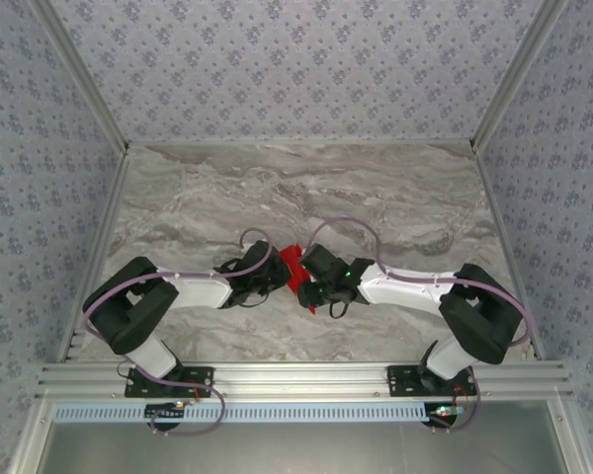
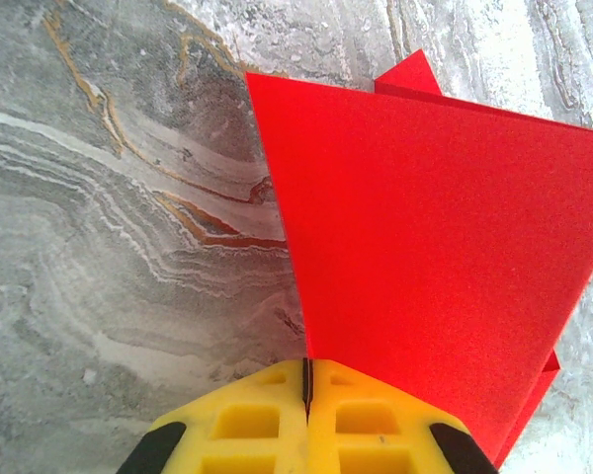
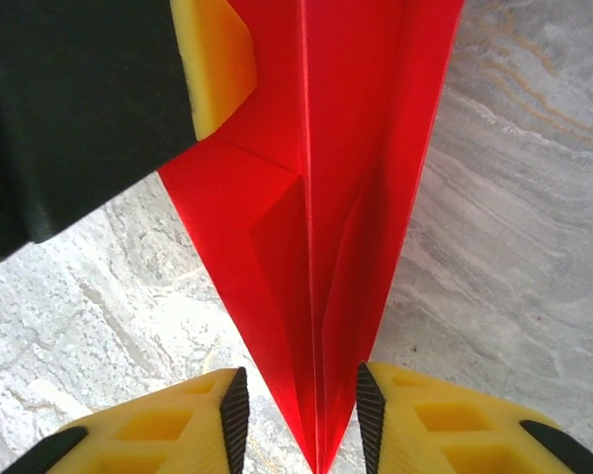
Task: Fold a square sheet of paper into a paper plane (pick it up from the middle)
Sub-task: Move a paper plane to the center of the table.
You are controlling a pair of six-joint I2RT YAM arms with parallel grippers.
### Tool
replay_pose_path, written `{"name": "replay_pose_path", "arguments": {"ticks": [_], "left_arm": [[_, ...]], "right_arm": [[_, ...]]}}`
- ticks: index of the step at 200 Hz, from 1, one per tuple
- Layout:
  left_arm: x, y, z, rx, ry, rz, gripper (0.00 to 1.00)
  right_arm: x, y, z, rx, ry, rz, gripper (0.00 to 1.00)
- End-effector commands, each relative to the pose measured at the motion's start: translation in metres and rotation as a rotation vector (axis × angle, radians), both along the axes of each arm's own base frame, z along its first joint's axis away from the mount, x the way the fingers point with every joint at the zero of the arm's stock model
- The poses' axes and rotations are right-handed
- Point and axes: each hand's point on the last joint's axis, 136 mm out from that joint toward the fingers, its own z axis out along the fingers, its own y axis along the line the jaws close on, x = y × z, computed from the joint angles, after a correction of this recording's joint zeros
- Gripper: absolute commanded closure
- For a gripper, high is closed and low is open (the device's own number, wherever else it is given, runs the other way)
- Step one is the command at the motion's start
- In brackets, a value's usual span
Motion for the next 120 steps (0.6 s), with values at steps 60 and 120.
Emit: {"name": "replay_pose_path", "arguments": {"ticks": [60,120], "left_arm": [[0.003,-0.004,0.007,-0.027,-0.004,0.002,1.00],[0.003,-0.003,0.007,-0.028,-0.003,0.003,1.00]], "right_arm": [[0.006,0.006,-0.012,-0.034,0.015,-0.005,0.67],[0.016,0.001,0.003,-0.038,-0.037,-0.041,0.68]]}}
